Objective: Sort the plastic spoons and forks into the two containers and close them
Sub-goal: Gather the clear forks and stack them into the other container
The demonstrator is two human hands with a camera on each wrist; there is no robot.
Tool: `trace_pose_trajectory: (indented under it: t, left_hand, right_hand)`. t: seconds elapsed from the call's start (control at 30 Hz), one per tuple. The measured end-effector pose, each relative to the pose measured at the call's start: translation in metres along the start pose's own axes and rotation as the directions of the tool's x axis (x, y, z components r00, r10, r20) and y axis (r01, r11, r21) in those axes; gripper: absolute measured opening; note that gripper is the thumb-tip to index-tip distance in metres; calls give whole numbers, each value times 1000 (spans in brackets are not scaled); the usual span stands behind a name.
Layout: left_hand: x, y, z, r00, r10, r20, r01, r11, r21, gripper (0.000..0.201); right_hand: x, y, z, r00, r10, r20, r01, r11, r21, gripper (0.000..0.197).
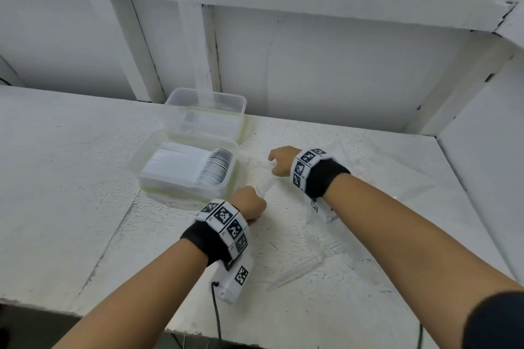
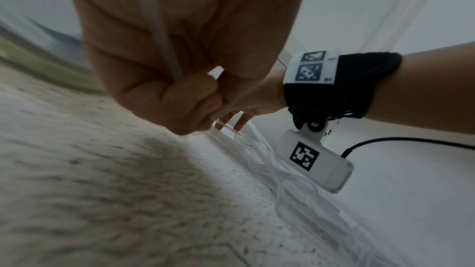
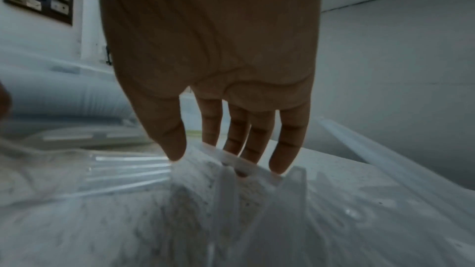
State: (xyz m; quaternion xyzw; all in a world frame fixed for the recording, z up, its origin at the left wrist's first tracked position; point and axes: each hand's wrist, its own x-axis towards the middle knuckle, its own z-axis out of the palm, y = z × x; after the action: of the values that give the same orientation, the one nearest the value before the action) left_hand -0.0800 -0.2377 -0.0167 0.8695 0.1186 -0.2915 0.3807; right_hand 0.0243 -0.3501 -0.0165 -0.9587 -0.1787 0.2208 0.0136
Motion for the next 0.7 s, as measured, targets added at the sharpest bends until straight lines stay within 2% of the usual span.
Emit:
trace_pose_trajectory:
  t: [0.1,0.17,0.27,0.33,0.37,0.43,0.5,0.53,0.57,0.63,0.7]
  left_hand:
    - [-7,-11,0,1000,27,-12,-26,998,51,21]
    - [-9,-15,0,999,44,-32,-42,997,60,18]
    - [-10,-16,0,996,69,-63,-65,996,65,19]
    - [-8,-14,1,988,107,-113,-93,988,124,25]
    - [-7,-11,2,982,135,-135,-116,983,143,23]
    - [-5,-4,6,964,208,-168,-180,969,167,17]
    - [-3,7,12,946,273,-176,-242,954,179,20]
    - [-1,13,16,937,299,-178,-270,948,171,23]
    - [1,18,20,927,329,-180,-301,939,163,25]
    - [2,30,27,896,407,-177,-378,909,176,23]
    - [3,38,30,860,503,-87,-477,852,218,19]
  right_hand:
    - [8,-3,9,999,-35,-6,34,992,-120,18]
    - [7,-3,8,1000,-4,-9,3,997,-82,12]
    - [-5,4,-6,995,50,-85,-40,992,119,28]
    - [-24,13,-20,979,98,-180,-34,943,332,30]
    - [-34,19,-26,965,141,-221,-19,878,479,27]
    - [-59,30,-35,931,239,-274,56,651,757,21]
    - [-84,42,-38,897,317,-307,147,441,885,18]
    - [-94,47,-36,885,343,-314,169,393,904,19]
    - [-105,53,-34,875,365,-319,171,385,907,21]
    - [-122,63,-24,854,404,-328,138,433,891,22]
    - [-137,73,-11,840,425,-337,93,500,861,21]
